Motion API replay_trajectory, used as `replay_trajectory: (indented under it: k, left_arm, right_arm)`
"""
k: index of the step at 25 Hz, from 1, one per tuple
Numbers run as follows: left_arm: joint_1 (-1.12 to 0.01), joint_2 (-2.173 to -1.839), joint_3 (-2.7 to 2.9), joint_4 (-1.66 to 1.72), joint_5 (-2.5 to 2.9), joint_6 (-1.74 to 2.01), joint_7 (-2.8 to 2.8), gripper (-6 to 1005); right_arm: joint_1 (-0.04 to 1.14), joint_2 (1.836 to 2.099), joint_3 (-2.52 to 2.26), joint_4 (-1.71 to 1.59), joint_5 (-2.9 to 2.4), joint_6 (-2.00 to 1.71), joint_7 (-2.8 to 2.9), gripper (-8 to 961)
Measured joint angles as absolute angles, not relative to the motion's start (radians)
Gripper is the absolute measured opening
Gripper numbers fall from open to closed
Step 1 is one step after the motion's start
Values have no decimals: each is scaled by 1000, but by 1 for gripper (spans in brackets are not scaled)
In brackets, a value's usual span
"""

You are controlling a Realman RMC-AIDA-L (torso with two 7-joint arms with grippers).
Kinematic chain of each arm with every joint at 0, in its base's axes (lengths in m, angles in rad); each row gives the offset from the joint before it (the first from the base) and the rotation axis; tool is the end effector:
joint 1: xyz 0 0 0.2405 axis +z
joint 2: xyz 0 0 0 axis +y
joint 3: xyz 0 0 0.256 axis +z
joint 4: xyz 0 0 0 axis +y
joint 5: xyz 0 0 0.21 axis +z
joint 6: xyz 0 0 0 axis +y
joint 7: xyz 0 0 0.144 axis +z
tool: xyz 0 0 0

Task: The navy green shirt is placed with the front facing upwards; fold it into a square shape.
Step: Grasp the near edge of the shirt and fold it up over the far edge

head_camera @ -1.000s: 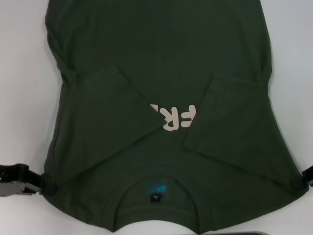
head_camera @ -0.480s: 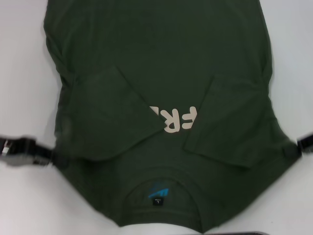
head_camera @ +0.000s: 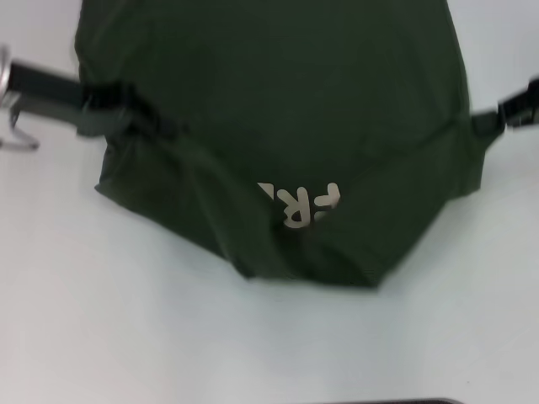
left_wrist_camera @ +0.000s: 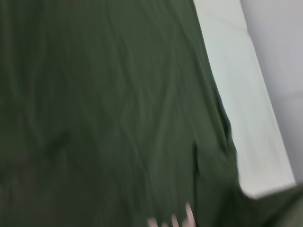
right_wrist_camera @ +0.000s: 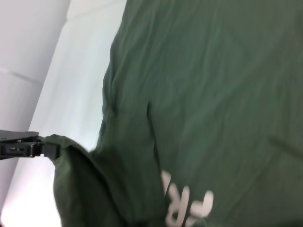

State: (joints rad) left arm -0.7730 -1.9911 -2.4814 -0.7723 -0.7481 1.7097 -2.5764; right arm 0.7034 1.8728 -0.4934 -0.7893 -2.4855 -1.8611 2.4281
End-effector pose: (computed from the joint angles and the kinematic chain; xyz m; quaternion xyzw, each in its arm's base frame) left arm -0.2216 0.3727 0.0381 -0.7858 -0.6137 -0.0762 0.0127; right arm 0.2679 0.3510 0.1038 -0.7923 0.6041 0.0760 0.0405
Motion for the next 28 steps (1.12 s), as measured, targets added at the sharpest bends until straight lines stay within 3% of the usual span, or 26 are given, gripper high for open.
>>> replay_trajectory:
  k: [7, 10, 28]
  left_arm:
    - [-833, -1993, -2478, -758, -747, 1459, -2649, 34]
    - [-839, -2001, -2477, -750, -752, 1355, -2663, 34]
    - [-955, -2041, -2405, -602, -754, 909, -2664, 34]
  right_arm:
    - [751, 1839, -491, -791, -2484, -1761, 2455, 34]
    - [750, 1838, -490, -789, -2470, -1691, 2467, 34]
    - [781, 1880, -595, -733, -2418, -1269, 2441, 34]
